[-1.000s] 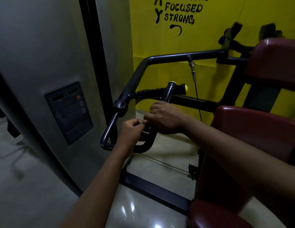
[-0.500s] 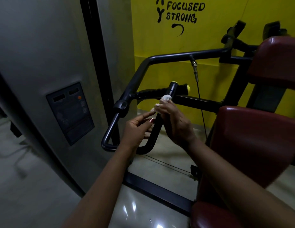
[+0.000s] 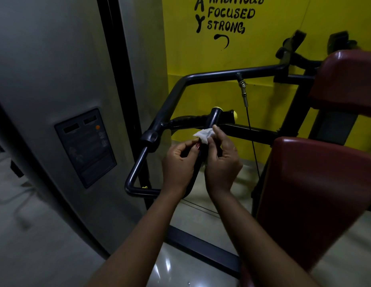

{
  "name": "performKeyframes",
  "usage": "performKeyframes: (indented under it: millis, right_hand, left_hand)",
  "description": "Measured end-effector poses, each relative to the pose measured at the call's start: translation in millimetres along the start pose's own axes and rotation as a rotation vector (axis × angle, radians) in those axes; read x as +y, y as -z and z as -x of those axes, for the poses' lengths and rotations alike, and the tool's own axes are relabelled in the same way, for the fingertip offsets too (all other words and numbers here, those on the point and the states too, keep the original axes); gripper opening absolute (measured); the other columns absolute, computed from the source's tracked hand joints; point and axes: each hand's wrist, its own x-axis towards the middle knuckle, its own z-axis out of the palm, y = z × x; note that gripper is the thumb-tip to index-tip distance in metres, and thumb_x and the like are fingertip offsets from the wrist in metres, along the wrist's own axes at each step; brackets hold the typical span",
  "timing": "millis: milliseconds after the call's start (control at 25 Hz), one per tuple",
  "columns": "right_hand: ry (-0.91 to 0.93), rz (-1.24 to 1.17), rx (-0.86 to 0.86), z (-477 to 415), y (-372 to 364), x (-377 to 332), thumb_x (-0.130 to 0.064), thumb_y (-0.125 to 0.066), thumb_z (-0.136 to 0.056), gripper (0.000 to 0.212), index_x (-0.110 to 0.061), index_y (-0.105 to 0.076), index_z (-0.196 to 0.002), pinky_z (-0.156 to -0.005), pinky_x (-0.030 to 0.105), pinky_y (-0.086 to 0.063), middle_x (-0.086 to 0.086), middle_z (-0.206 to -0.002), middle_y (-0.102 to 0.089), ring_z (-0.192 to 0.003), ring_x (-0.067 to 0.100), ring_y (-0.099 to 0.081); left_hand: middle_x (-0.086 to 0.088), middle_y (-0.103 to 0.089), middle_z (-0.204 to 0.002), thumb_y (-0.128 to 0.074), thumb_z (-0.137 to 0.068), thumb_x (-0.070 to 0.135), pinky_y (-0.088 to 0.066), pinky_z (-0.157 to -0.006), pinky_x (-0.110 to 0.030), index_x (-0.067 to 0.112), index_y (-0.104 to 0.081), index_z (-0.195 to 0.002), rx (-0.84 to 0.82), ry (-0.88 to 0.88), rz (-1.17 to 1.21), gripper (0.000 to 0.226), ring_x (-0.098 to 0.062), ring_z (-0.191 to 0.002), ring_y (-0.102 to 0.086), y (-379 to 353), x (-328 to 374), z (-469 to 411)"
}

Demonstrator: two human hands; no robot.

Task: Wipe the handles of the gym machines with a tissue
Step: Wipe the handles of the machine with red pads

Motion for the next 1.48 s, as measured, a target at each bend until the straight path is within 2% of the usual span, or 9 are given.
performKeyframes:
  millis: [120, 360, 600, 720, 840, 1040, 1200, 1320, 1480]
  right_hand:
    - [-0.216, -0.014, 0.063, -35.1, -15.3, 0.5, -0.018, -0.065, -0.091, 0.023, -0.015, -0.071, -0.113, -0.093, 0.018, -0.048, 0.003, -0.119, -0.065, -0.11, 0.007, -0.058]
    - [-0.751, -0.466, 0.073, -11.1, -21.4, -8.6, -0.029, -0.059, -0.095, 0.022, -0.024, -0.07, -0.114, -0.085, 0.036, -0.057, -0.007, -0.102, -0.073, -0.097, 0.01, -0.068]
    - [-1.321, -0.877, -0.078, -3.3, -22.7, -7.0, -0.022, -0.058, -0.097, 0.023, 0.001, -0.061, -0.1, -0.072, 0.045, -0.058, 0.026, -0.093, -0.065, -0.085, 0.037, -0.068]
    - [-1.251, -0.925, -0.128, -51.5, -29.5, 1.5, -0.019, -0.05, -0.099, 0.025, 0.003, -0.061, -0.104, -0.057, 0.031, -0.056, 0.022, -0.08, -0.066, -0.059, 0.026, -0.067]
    - [-1.117, -0.89, -0.07, -57.6, -24.5, 0.9, -0.011, -0.045, -0.101, 0.021, -0.002, -0.06, -0.113, -0.052, 0.026, -0.049, 0.021, -0.088, -0.067, -0.064, 0.025, -0.064]
    - [-0.992, -0.834, -0.038, 7.1, -5.3, -8.6, -0.009, -0.055, -0.097, 0.018, -0.015, -0.067, -0.086, -0.048, 0.018, -0.04, 0.0, -0.07, -0.064, -0.054, 0.008, -0.051]
    - [-0.859, -0.61, 0.164, -40.2, -23.9, -10.0, -0.008, -0.063, -0.091, 0.012, -0.012, -0.071, -0.099, -0.069, 0.028, -0.051, -0.004, -0.087, -0.071, -0.08, 0.012, -0.065]
    - [-0.697, -0.425, 0.102, -58.8, -26.9, -7.9, -0.016, -0.065, -0.091, 0.02, -0.012, -0.069, -0.11, -0.084, 0.037, -0.057, -0.001, -0.1, -0.072, -0.093, 0.01, -0.068]
    - [-0.289, -0.152, 0.008, -5.2, -11.1, -9.9, -0.018, -0.062, -0.094, 0.024, -0.017, -0.069, -0.117, -0.095, 0.033, -0.053, -0.002, -0.12, -0.068, -0.115, 0.002, -0.059]
  left_hand:
    - [0.0, -0.069, -0.103, -0.065, -0.091, 0.024, -0.057, -0.082, -0.033, 0.027, -0.072, -0.104, 0.025, -0.037, -0.052, 0.015, -0.007, -0.092, -0.067, 0.0, 2.0, 1.5]
    - [-0.005, -0.055, -0.108, -0.065, -0.092, 0.023, -0.046, -0.068, -0.007, 0.024, -0.072, -0.106, 0.031, -0.039, -0.116, 0.016, 0.006, -0.08, -0.058, 1.7, 7.3, 2.7]
    - [-0.007, -0.046, -0.112, -0.066, -0.091, 0.025, -0.045, -0.069, -0.004, 0.03, -0.072, -0.101, 0.009, -0.003, -0.083, 0.013, 0.006, -0.077, -0.057, 2.1, 9.3, 3.4]
    - [-0.008, -0.052, -0.111, -0.067, -0.089, 0.034, -0.052, -0.076, -0.015, 0.034, -0.073, -0.101, 0.006, -0.012, -0.105, 0.013, -0.004, -0.083, -0.06, 4.7, 1.7, -0.2]
    - [-0.009, -0.065, -0.108, -0.064, -0.084, 0.052, -0.058, -0.081, -0.042, 0.035, -0.073, -0.103, -0.037, 0.004, -0.089, 0.027, -0.018, -0.091, -0.067, 6.1, -9.1, -3.7]
    - [-0.007, -0.068, -0.106, -0.063, -0.084, 0.05, -0.058, -0.081, -0.046, 0.032, -0.072, -0.104, -0.054, 0.004, -0.024, 0.029, -0.019, -0.093, -0.069, 5.3, -10.9, -2.9]
    - [-0.004, -0.072, -0.097, -0.066, -0.087, 0.041, -0.057, -0.082, -0.05, 0.029, -0.073, -0.102, -0.055, 0.059, 0.02, 0.02, -0.023, -0.089, -0.07, 4.4, -6.9, -2.6]
    - [-0.003, -0.074, -0.093, -0.063, -0.092, 0.026, -0.057, -0.084, -0.045, 0.019, -0.072, -0.107, -0.063, 0.085, 0.067, 0.019, -0.019, -0.088, -0.071, 3.9, -4.8, -1.0]
    - [-0.001, -0.075, -0.096, -0.062, -0.093, 0.021, -0.057, -0.08, -0.034, 0.017, -0.072, -0.109, -0.072, 0.064, 0.09, 0.019, -0.016, -0.091, -0.071, 3.4, -5.4, -1.5]
